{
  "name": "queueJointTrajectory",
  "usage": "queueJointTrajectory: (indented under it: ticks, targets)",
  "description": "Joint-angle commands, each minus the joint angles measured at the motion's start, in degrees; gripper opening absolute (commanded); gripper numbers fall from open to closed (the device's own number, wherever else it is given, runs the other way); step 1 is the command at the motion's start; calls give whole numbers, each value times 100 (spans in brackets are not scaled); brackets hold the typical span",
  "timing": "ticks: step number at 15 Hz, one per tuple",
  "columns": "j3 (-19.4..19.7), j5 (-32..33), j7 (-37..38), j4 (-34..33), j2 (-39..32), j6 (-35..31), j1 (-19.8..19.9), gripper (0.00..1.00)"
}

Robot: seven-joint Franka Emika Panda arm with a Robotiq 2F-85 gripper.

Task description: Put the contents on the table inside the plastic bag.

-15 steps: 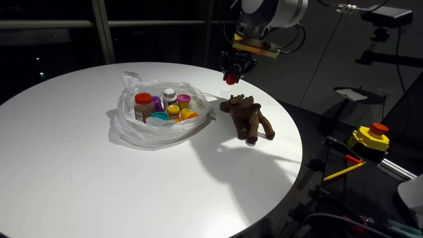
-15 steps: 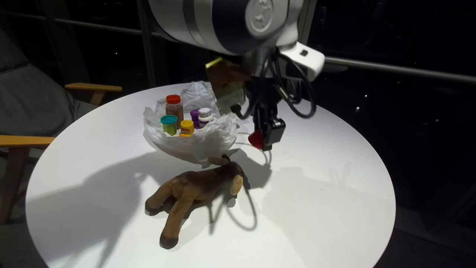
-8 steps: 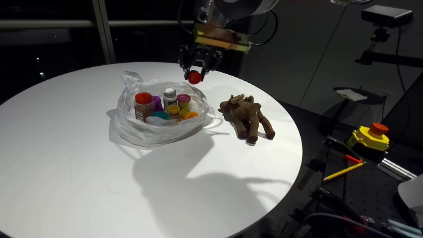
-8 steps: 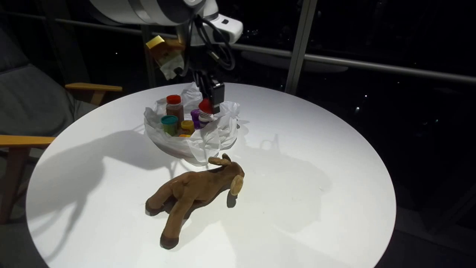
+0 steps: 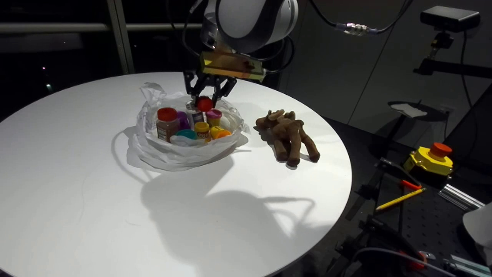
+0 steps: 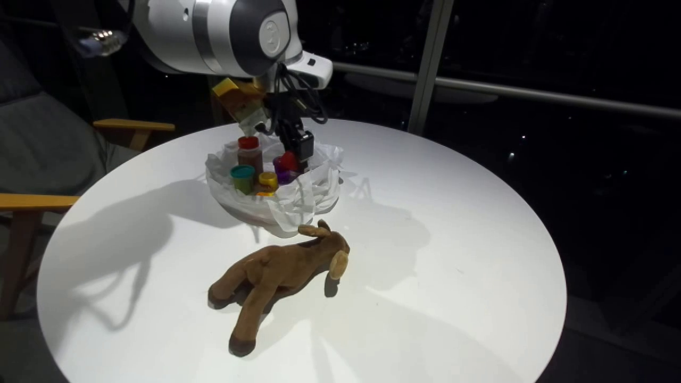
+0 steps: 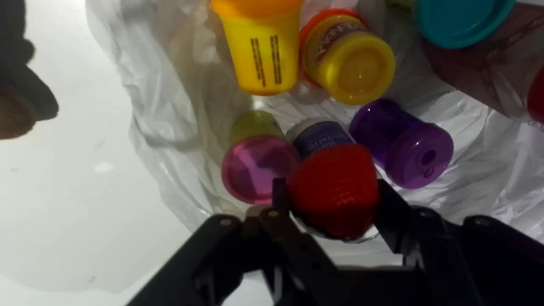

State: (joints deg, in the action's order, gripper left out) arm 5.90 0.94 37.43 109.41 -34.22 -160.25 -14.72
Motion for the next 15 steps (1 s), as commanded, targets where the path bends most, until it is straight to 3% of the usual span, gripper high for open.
queueJointTrajectory:
  ticks: [1, 9, 10, 11, 15]
  targets:
    - [116, -20, -172, -225, -217, -166, -17, 21]
    - [219, 77, -670, 136, -72, -366, -75, 21]
    - [226, 82, -752, 171, -54, -385, -79, 71]
    - [210, 65, -841, 196, -46, -382, -63, 72]
    - [172, 37, -1128, 437, 66, -451, -38, 100]
